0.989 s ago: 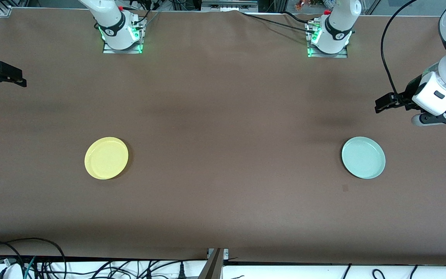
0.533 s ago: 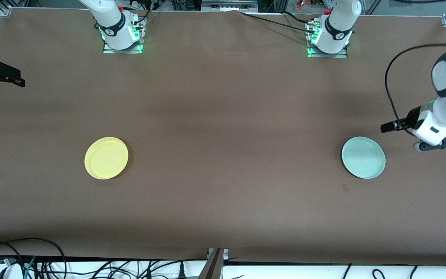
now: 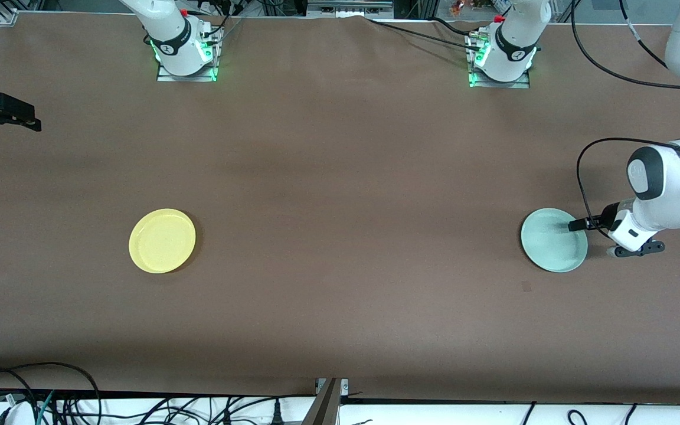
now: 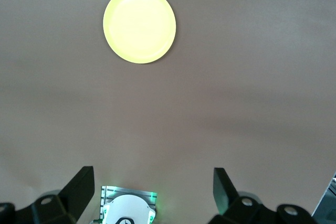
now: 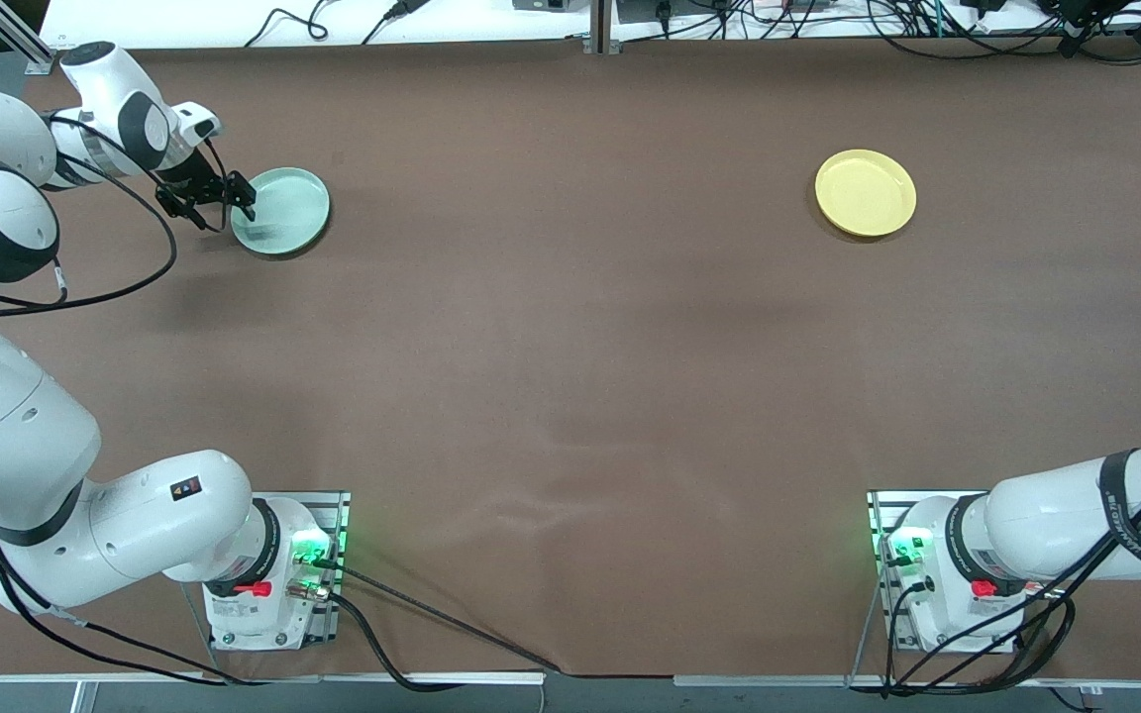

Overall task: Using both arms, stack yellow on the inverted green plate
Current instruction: 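Move the left gripper down toward the rim of the green plate, then grasp the green plate with the left gripper while the right gripper reaches the yellow plate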

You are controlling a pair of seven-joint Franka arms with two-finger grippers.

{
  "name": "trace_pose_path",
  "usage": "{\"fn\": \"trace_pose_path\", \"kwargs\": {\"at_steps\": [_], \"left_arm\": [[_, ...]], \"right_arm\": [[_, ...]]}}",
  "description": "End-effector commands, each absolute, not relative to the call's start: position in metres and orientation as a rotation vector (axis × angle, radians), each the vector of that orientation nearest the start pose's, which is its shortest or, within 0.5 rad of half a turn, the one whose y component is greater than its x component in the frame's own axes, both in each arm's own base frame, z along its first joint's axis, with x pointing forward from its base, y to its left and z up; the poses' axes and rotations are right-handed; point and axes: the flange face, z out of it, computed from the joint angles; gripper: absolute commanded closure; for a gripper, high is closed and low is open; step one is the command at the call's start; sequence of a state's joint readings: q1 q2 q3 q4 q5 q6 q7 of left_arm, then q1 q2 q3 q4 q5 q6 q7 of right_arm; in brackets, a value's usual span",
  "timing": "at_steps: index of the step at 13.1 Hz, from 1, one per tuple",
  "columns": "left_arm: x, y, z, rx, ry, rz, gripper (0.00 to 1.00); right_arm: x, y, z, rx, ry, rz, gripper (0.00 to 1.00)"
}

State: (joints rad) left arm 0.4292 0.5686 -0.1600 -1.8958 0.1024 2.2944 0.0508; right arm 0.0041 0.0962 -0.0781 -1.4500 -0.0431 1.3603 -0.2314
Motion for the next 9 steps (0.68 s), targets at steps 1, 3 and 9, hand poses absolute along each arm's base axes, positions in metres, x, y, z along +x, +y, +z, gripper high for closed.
{"fn": "trace_pose_path", "kwargs": {"at_steps": [1, 3, 9], "left_arm": [[0.601, 0.160, 0.193, -3.160, -0.191, 0.232, 0.00], [0.611, 0.160, 0.189, -3.103, -0.075, 0.206, 0.31], [0.615, 0.161, 0.176, -3.097, -0.035, 0.230, 1.00]], "right_arm": [[0.560, -0.041, 0.612, -3.138, -0.256, 0.311, 0.00], [0.561, -0.040, 0.613, -3.140, -0.247, 0.299, 0.00], [0.576, -0.044, 0.594, -3.146, -0.224, 0.287, 0.00]]}}
